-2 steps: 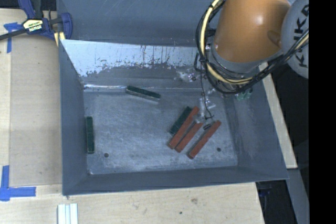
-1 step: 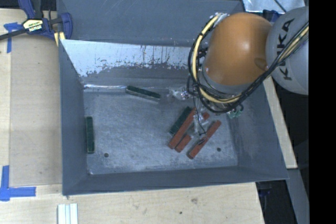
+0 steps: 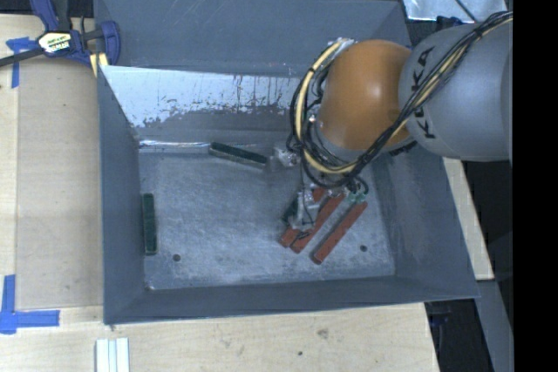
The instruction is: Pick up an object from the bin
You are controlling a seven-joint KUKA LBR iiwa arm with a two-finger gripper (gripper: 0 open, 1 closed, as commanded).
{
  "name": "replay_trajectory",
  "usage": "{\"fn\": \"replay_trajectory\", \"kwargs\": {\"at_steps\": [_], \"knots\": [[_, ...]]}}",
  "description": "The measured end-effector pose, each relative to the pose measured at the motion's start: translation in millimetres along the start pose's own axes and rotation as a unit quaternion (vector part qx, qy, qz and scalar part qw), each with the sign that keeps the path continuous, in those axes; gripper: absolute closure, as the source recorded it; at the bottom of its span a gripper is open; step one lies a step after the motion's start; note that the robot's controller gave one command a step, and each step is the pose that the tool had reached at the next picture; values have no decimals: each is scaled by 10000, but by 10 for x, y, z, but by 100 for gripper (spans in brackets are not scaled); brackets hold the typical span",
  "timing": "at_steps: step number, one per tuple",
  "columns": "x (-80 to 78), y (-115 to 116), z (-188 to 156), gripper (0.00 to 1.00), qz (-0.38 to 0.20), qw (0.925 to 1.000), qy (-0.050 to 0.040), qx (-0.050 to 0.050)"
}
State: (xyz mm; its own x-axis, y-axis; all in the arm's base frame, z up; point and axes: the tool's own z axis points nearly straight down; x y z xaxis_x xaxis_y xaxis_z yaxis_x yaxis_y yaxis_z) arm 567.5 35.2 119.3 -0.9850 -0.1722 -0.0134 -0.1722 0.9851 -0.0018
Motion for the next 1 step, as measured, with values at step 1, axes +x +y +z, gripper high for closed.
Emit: {"fn": "replay_trajectory", "kwargs": {"at_steps": [1], "knots": [[479,111,422,0,-32,9999,105,-17]]}}
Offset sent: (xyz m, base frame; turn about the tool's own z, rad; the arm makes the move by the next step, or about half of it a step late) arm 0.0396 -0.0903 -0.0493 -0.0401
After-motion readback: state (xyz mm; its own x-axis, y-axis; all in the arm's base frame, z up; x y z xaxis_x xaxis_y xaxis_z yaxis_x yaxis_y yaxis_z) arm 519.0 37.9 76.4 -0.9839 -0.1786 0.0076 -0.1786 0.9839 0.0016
